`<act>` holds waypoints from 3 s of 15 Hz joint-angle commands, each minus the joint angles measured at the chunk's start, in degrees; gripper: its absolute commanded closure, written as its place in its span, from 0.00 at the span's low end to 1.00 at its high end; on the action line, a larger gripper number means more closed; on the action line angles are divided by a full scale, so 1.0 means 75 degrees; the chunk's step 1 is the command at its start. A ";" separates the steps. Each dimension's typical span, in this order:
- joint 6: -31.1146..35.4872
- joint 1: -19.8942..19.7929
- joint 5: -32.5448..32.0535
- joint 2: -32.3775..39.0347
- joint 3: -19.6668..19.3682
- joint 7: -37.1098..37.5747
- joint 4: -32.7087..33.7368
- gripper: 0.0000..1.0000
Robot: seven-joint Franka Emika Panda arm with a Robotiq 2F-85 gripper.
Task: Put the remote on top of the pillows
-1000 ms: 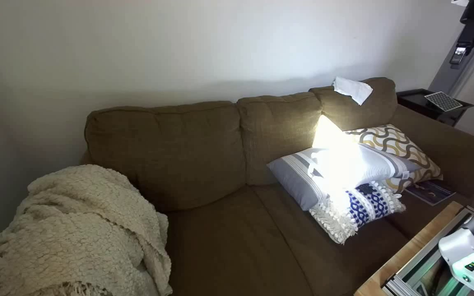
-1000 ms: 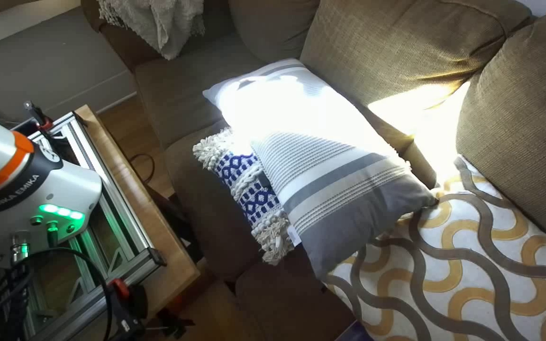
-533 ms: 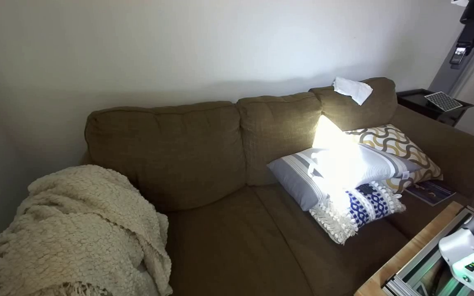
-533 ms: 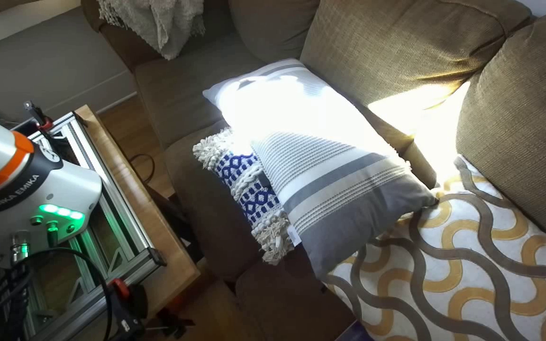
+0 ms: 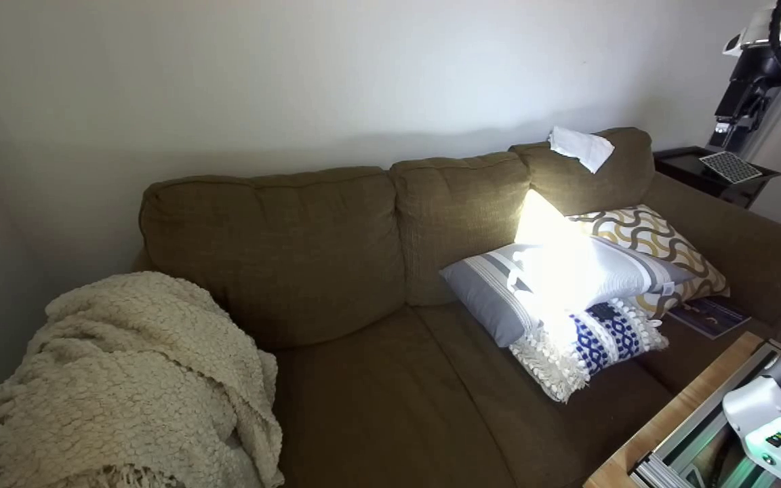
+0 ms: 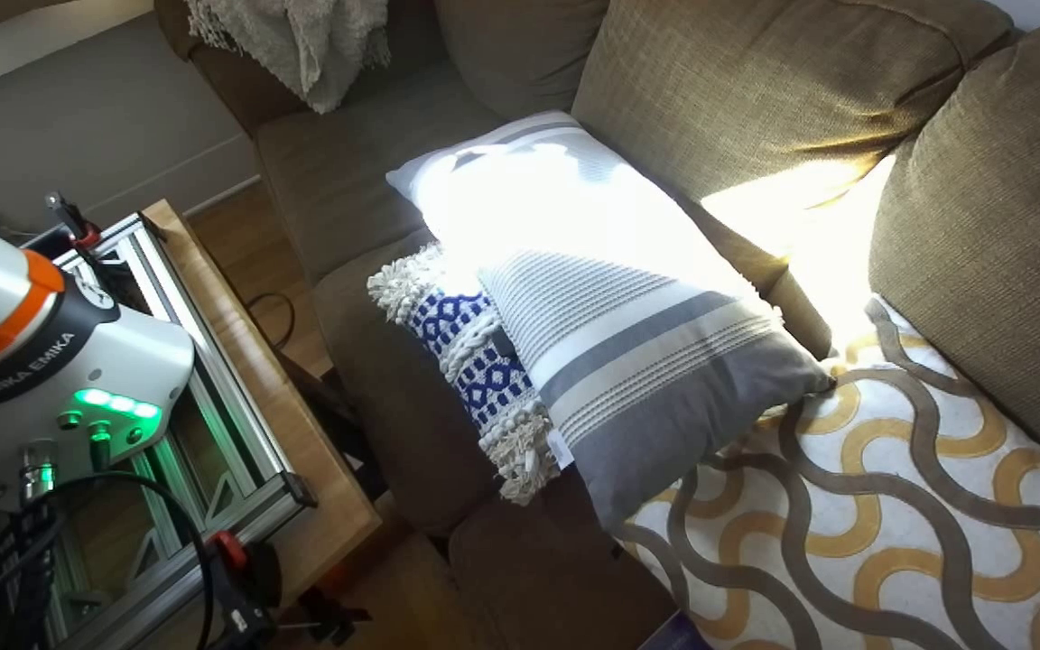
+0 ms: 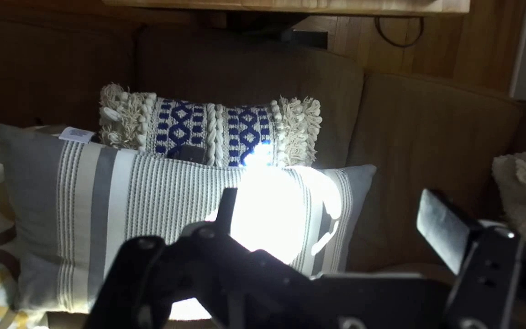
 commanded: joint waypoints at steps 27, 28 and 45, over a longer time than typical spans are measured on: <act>0.5600 -0.1047 -0.0018 0.2390 0.0726 0.1861 -0.3109 0.00; 0.5600 -0.1047 -0.0018 0.2378 0.0726 0.1861 -0.3108 0.00; 0.9517 -0.0891 -0.0499 0.5212 0.1107 0.2081 -0.3173 0.00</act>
